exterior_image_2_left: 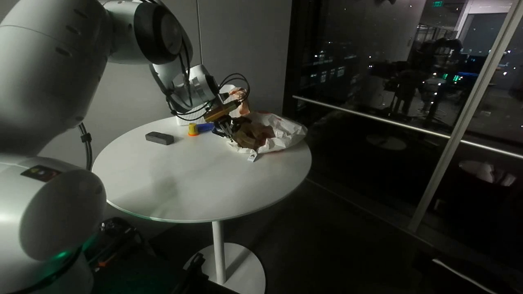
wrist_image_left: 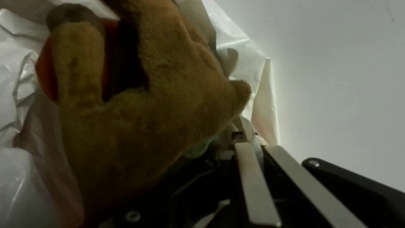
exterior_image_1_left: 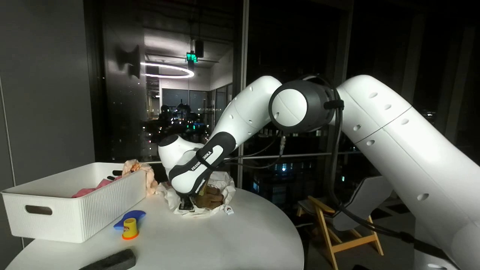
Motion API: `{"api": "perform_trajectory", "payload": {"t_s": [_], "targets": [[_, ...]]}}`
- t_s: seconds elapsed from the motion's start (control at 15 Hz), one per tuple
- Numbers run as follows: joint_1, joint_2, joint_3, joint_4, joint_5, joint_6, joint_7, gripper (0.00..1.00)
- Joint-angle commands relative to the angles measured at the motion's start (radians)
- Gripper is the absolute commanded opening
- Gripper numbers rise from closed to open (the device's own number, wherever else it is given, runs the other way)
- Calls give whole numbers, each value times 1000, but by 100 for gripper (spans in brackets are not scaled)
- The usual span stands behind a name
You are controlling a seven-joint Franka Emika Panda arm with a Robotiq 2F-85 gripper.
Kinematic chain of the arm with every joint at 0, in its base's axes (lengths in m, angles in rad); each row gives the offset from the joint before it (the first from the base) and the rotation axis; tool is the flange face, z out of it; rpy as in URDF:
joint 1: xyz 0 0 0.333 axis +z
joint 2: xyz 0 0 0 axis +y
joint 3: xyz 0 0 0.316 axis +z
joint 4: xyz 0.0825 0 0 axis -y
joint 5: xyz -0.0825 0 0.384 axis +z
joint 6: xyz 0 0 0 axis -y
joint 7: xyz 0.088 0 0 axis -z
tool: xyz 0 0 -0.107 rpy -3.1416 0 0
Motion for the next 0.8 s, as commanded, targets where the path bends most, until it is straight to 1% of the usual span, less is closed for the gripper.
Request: {"api": "perform_trajectory", "payload": {"t_s": [0.0,0.07,0.27,0.33,0.47,0.53,0.73], "targets": [[-27,-4,15,-7,37,24,-12,6],[-41,-23,29,-22,63,21,-33,5],[-85,-86,81,-72,146,23,-128,9],[-102,-112,106,-91,177,15,-177,8],[-133,-157,153,-123,234,-13,-278,9],[-141,-176,171,-134,257,-38,-318,9],[-193,-214,249,-145,377,-133,-490,8]]}}
